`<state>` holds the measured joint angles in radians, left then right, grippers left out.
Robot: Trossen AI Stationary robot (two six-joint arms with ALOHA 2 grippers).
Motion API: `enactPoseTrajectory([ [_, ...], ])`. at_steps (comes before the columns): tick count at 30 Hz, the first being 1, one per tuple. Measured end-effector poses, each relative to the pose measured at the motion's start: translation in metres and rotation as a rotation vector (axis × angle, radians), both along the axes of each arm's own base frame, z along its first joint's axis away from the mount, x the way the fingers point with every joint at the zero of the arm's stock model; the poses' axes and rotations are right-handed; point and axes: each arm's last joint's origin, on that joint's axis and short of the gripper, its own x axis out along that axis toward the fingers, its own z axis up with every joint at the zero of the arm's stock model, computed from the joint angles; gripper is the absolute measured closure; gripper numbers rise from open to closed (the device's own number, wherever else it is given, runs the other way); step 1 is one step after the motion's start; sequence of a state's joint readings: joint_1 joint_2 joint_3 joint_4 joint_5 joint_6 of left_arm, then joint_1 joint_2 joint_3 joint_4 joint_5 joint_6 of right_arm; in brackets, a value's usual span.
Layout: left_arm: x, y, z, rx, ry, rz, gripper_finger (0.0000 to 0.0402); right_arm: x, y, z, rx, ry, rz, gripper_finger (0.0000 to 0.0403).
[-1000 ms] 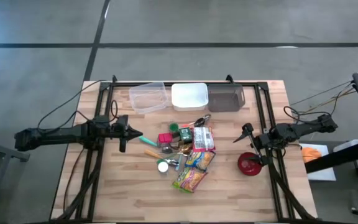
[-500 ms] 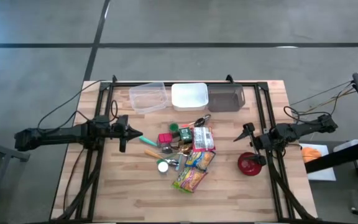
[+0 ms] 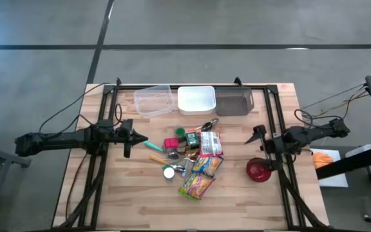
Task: Pick & Place Food Item
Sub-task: Put the orange seasoning bag into the white bin
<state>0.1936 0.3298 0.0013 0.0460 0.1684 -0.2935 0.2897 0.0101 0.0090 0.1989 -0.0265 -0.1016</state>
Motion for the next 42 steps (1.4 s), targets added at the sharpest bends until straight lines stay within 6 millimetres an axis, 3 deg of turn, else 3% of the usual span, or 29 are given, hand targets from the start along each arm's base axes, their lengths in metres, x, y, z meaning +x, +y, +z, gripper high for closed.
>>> enactPoseTrajectory([
  [5, 0.0, 0.0, 0.0, 0.0, 0.0, 0.0, 0.0401, -0.005, -0.002, 0.017, 0.186, -0.131, 0.009, 0.0037],
  [12, 0.0, 0.0, 0.001, 0.014, -0.006, 0.002, 0.0401, -0.005, -0.005, 0.019, 0.398, -0.101, 0.003, 0.0037],
  [14, 0.001, 0.001, 0.004, -0.084, -0.044, 0.036, 0.0401, -0.005, -0.006, 0.02, 0.455, -0.094, -0.023, 0.0037],
  [18, 0.003, 0.005, 0.026, -0.137, -0.245, 0.135, 0.0401, -0.005, -0.007, 0.026, 0.528, -0.092, -0.042, 0.0037],
  [25, 0.016, 0.003, 0.08, -0.047, -0.219, -0.038, 0.0401, 0.002, -0.005, 0.041, 0.548, -0.031, -0.045, 0.0037],
  [29, 0.033, 0.006, 0.105, -0.137, -0.177, -0.024, 0.0401, 0.007, -0.004, 0.053, 0.7, 0.028, -0.004, 0.0037],
  [32, 0.05, 0.01, 0.118, -0.297, -0.136, 0.012, 0.0401, 0.009, -0.003, 0.063, 0.771, 0.043, 0.023, 0.0037],
  [36, 0.069, 0.013, 0.137, -0.523, -0.128, 0.059, 0.0401, 0.009, -0.003, 0.078, 0.718, 0.009, 0.017, 0.0037],
  [42, 0.088, 0.02, 0.145, -0.439, -0.104, 0.077, 0.0401, 0.013, -0.002, 0.098, 0.736, -0.004, 0.023, 0.0037],
])
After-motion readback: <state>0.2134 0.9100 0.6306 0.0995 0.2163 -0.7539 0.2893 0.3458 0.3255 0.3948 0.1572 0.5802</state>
